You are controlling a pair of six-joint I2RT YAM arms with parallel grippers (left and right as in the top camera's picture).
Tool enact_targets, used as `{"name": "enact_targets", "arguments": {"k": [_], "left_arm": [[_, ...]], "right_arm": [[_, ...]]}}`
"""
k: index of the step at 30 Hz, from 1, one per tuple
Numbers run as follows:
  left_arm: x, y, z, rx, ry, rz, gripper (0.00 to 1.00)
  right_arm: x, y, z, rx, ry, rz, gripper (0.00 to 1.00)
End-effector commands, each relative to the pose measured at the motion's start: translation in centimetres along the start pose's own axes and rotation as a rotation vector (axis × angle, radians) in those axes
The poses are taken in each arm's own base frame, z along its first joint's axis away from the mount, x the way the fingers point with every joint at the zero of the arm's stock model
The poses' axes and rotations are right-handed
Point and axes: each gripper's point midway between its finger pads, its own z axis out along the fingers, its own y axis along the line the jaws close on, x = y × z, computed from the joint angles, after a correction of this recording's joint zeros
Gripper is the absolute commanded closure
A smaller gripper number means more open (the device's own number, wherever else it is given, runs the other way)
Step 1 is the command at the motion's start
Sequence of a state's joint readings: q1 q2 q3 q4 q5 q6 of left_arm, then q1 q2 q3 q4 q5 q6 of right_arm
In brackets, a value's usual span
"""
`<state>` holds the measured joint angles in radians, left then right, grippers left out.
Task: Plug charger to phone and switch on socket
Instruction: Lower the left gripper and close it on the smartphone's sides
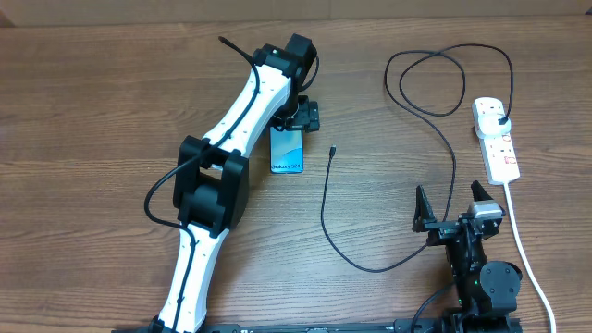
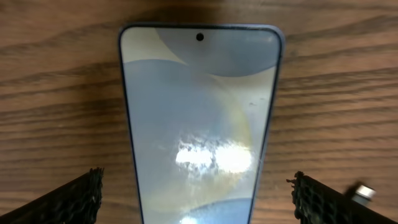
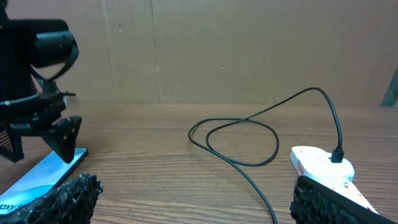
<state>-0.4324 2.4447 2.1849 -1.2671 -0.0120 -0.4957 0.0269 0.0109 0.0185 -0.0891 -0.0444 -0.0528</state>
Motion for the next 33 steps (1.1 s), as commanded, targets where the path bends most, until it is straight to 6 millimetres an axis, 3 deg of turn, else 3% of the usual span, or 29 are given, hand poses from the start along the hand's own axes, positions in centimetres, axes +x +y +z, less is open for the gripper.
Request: {"name": "enact_targets", "arguments": {"k": [1,33], "left_arm": [[0.9,0.1,2.6,-0.027,0.055,0.027,0.00],[1.1,0.1,3.7,-0.023,0.072,0.050,0.00]], "right_arm": [[0.1,0.0,0.0,0.001,-0.005,-0.005,0.00],[0.1,0.0,0.0,0.001,-0.005,-0.005,0.00]]}}
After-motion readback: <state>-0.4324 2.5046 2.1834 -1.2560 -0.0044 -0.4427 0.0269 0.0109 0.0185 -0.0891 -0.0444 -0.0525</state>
